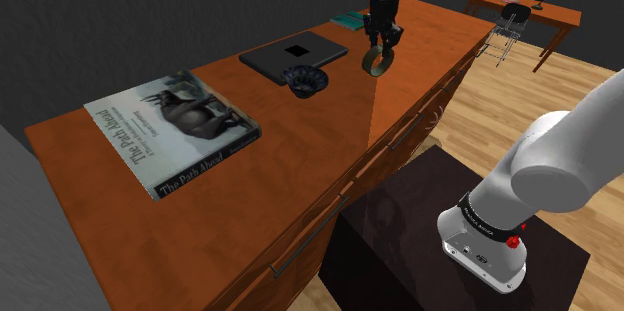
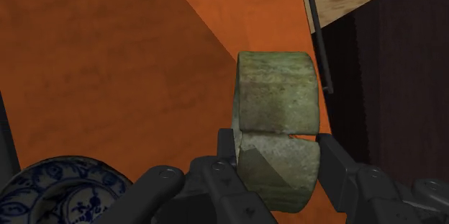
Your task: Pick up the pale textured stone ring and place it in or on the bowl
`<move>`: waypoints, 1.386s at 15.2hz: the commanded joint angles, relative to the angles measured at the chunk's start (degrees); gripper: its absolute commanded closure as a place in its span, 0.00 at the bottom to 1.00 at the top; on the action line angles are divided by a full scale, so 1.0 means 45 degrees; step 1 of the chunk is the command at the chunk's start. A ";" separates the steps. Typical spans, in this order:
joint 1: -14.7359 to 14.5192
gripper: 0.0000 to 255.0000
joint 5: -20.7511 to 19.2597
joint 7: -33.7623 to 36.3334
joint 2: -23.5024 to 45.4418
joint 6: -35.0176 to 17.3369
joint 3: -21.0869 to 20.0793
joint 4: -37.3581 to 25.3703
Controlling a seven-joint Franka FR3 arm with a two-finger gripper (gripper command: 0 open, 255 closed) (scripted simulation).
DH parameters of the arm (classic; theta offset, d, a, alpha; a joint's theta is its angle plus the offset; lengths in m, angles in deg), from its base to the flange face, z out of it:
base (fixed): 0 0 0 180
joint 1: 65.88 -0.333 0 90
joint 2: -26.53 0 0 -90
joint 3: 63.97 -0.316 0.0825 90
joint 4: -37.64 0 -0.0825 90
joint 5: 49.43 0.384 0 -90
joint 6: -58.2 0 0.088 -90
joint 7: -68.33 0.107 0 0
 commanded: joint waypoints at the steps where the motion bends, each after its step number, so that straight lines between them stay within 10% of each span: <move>1: -0.0179 1.00 0.0199 0.0213 0.0735 0.0231 -0.0183 -0.0892; 11: -0.0855 1.00 0.0974 0.0845 0.5141 0.2290 -0.0836 -0.7098; 18: -0.1187 1.00 0.1364 0.0932 0.9485 0.5074 -0.1078 -1.4115; 21: -0.1193 1.00 0.1350 0.1056 0.9331 0.4479 -0.1086 -1.3353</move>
